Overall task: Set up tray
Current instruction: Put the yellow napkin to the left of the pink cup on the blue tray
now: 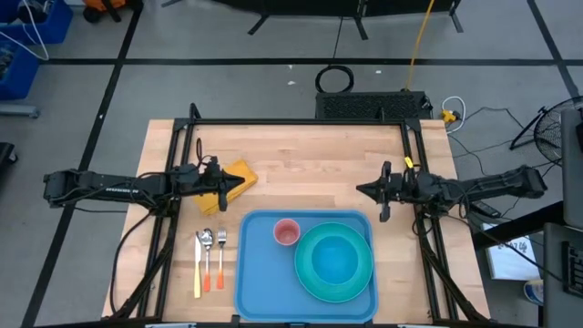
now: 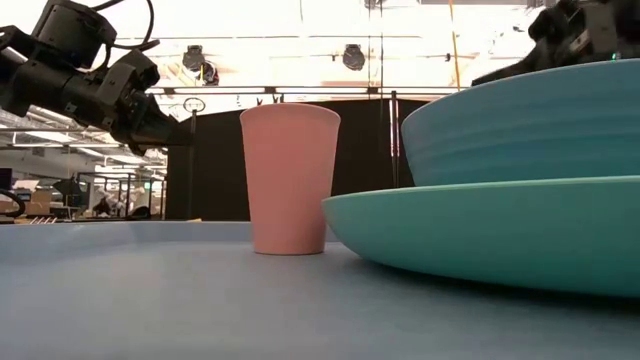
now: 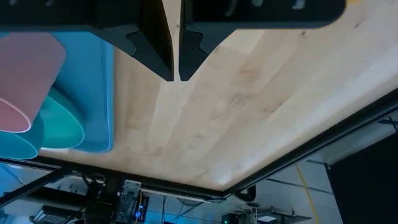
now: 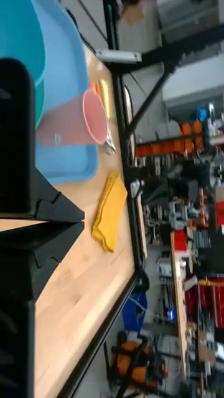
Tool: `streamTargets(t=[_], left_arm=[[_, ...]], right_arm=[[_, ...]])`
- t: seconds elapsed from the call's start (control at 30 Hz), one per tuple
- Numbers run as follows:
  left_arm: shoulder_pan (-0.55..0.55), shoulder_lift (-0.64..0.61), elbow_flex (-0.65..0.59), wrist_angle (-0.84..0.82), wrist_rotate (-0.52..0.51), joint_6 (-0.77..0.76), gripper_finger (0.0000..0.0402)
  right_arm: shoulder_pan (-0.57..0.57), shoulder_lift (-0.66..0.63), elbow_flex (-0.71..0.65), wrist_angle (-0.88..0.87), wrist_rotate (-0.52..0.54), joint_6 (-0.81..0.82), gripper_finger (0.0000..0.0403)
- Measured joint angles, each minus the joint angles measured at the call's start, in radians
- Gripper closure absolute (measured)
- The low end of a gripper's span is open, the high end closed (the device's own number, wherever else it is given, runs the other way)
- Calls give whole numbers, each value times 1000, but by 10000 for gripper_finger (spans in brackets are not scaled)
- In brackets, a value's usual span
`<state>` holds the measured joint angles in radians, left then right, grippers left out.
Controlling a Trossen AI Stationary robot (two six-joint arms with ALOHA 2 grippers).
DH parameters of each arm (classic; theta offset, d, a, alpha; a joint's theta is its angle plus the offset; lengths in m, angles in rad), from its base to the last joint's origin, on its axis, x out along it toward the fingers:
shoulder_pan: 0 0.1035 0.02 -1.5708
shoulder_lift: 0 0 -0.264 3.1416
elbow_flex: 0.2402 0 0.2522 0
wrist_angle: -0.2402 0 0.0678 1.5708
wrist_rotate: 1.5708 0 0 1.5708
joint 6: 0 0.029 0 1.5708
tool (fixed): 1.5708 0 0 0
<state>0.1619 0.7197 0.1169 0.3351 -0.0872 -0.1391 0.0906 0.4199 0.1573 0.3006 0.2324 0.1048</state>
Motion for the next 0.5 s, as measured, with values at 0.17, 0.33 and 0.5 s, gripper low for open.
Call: streamTargets(t=[0.17, 0.33, 0.5], left_arm=[[0, 0, 0, 0, -34, -14, 376], [13, 0, 12, -49, -111, -80, 376], [93, 23, 202, -399, -113, -103, 376]], right_arm=[[-49, -1, -47, 32, -7, 11, 403], [-78, -1, -85, 29, -27, 24, 403], [-85, -1, -90, 31, -27, 11, 403]])
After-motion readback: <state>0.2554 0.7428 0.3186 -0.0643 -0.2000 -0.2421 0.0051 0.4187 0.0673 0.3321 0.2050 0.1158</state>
